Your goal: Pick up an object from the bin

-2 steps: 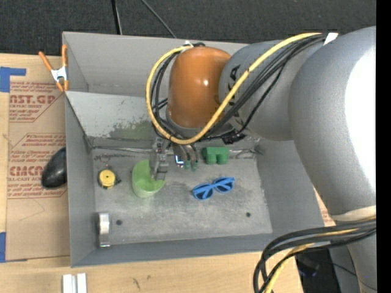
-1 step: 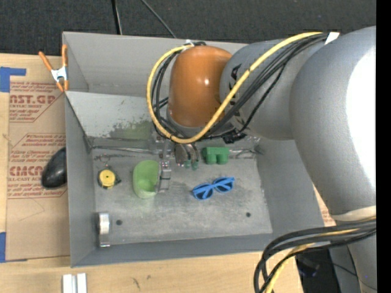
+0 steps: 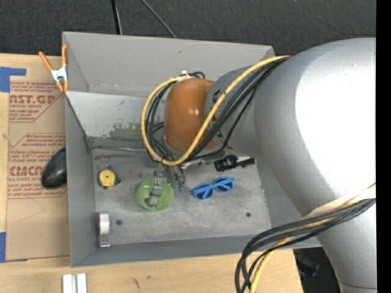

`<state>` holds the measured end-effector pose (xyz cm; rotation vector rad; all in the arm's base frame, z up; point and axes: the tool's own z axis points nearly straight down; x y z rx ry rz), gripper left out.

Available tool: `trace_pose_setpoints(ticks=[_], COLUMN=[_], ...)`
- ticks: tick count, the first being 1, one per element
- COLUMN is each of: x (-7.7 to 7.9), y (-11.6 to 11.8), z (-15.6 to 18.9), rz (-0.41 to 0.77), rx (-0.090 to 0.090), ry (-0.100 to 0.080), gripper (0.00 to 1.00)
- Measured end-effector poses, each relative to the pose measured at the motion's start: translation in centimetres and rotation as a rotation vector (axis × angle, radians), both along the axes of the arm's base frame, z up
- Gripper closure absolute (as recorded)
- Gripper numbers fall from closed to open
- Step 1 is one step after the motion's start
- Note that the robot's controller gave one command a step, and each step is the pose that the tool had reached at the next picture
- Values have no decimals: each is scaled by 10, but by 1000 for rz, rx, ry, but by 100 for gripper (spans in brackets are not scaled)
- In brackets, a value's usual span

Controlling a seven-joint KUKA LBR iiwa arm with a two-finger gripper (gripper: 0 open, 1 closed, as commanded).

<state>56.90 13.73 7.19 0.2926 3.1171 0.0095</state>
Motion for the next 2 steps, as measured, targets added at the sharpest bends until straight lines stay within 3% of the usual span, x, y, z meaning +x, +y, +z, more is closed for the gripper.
trace_pose_setpoints(ticks=[1,2], x=[-2,-14], y=[1,-5], z=[0,135], rz=[3,60], rx=[-1,-3], ry=[10,1], gripper=[100,100])
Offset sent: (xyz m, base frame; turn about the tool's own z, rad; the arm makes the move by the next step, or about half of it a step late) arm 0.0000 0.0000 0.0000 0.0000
